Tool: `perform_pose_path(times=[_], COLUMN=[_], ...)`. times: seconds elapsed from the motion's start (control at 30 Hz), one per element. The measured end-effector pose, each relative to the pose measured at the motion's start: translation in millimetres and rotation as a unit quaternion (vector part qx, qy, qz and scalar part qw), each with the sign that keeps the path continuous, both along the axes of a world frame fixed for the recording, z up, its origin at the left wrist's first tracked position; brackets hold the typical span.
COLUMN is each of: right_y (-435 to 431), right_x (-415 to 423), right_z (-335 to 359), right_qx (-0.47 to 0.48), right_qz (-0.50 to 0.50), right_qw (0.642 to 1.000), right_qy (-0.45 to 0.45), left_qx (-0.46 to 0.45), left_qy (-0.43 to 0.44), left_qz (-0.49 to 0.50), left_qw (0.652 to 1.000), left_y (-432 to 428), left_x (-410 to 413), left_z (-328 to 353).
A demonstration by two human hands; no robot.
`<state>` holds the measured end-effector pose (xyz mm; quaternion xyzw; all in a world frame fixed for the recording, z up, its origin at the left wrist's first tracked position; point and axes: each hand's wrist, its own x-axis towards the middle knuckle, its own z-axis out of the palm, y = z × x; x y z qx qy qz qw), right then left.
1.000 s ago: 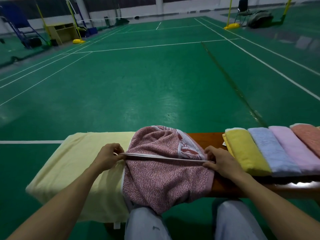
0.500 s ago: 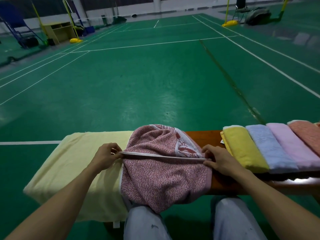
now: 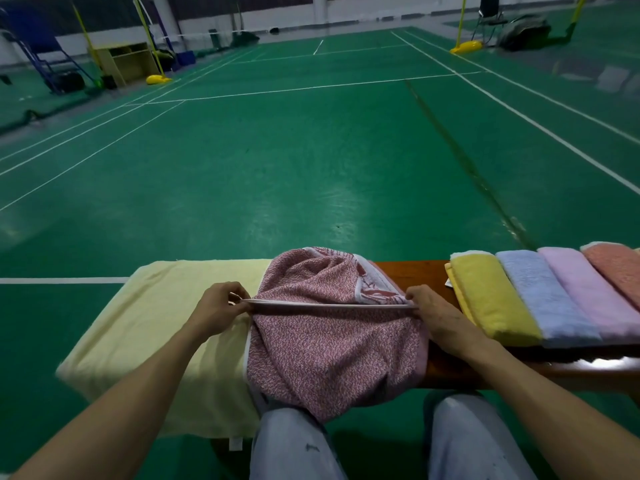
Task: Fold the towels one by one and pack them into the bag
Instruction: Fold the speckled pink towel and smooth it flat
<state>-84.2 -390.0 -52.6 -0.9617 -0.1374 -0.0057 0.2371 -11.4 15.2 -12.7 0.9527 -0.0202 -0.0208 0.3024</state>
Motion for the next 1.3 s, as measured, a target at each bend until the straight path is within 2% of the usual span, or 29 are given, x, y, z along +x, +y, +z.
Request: perform_pose_path(times=[0.13, 0.27, 0.4, 0.5, 0.73, 1.3], right_y=[1, 4, 8, 8, 6, 1], right_x=[-2, -3, 1, 5, 5, 1], right_z=[0, -1, 6, 7, 9, 10], right_qx=[-0.022, -0.04, 0.07, 0.128, 0.187, 0.117], right_qz=[0.013, -0.019, -0.074, -0.105, -0.135, -0.15], right_qw=[0.999, 0.997, 0.995, 0.986, 0.973, 0.981], right_qy=[-0.042, -0.069, -0.018, -0.013, 0.022, 0.038], left_qx=[-0.004, -0.004, -0.004, -0.004, -0.005, -0.021], left_qy=[0.009, 0.01, 0.014, 0.016, 0.02, 0.014], left_qz=[0.002, 0.001, 0.008, 0.011, 0.013, 0.014], left_qw=[1.0, 1.0, 1.0, 1.0, 1.0, 1.0], left_y=[-1, -1, -2, -3, -2, 1], left_x=[-2, -2, -2, -1, -1, -4], left_z=[-3, -3, -3, -2, -2, -1])
